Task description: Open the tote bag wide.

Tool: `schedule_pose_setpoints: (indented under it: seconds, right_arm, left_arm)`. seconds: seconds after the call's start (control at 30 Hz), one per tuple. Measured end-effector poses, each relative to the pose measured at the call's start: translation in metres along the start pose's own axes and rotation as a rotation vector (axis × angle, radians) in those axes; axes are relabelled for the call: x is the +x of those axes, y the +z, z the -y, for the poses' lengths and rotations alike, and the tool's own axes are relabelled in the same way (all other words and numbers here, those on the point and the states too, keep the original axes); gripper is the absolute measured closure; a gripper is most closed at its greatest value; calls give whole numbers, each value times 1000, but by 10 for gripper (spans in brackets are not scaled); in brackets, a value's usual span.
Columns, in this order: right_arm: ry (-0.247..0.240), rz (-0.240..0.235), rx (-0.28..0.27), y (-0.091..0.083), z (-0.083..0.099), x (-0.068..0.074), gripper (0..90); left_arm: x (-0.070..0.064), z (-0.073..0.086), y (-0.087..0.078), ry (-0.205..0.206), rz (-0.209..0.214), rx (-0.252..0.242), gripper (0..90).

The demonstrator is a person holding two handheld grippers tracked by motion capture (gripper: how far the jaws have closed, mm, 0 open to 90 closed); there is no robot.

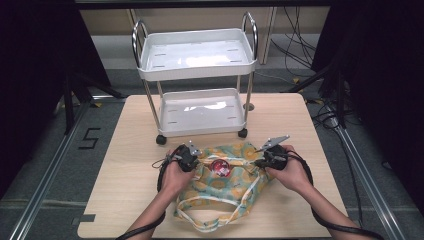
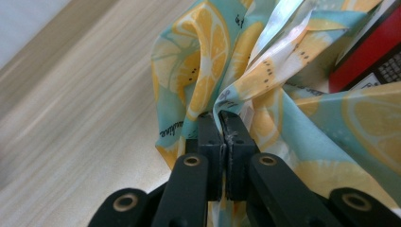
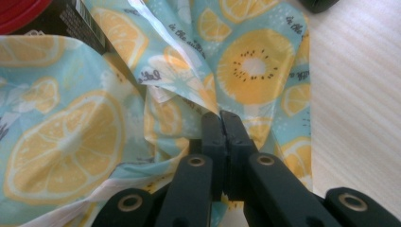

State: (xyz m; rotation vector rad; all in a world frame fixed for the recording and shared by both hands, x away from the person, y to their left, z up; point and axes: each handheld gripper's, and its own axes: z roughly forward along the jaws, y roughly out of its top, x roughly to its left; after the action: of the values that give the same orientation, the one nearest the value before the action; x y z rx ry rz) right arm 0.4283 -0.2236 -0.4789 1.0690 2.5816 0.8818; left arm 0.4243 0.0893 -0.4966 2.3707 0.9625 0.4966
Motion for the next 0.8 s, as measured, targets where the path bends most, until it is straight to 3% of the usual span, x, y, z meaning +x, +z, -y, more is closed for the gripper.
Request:
schedule_pose_setpoints:
  seconds: [0.07, 0.23, 0.27, 0.33, 0.4, 0.43, 0.47, 0.5, 0.57, 0.63, 0.8]
  right_arm:
    - [-21, -7, 15, 0, 1, -1, 900]
    - [-13, -4, 6, 1, 1, 0, 887]
    - [3, -18, 26, -2, 0, 1, 878]
    - [0, -10, -11, -2, 0, 2, 858]
    - [1, -18, -1, -7, -2, 2, 851]
    - [-6, -7, -32, -5, -1, 2, 848]
    - [-8, -8, -29, -6, -2, 3, 847]
    - [-12, -6, -33, -6, -2, 3, 847]
    - [-14, -11, -34, -7, -2, 5, 848]
    - [-6, -22, -13, -9, -4, 6, 848]
    - [-13, -19, -25, -10, -5, 8, 848]
  left_arm:
    - [0, 0, 0, 0, -1, 1, 868]
    - [0, -1, -2, -3, -12, -4, 837]
    - [0, -1, -3, -4, -16, -10, 813]
    - [2, -2, -8, 17, -24, -29, 751]
    - [2, -2, -14, 24, -43, -42, 702]
    - [2, -2, -18, 18, -36, -61, 661]
    - [2, -2, -22, 26, -35, -74, 616]
    - [0, -2, -24, -1, -27, -102, 585]
    - [1, -2, -34, 36, -42, -127, 525]
    - [0, -3, -45, 36, -31, -144, 494]
    - [-5, -6, -67, 69, -28, -168, 468]
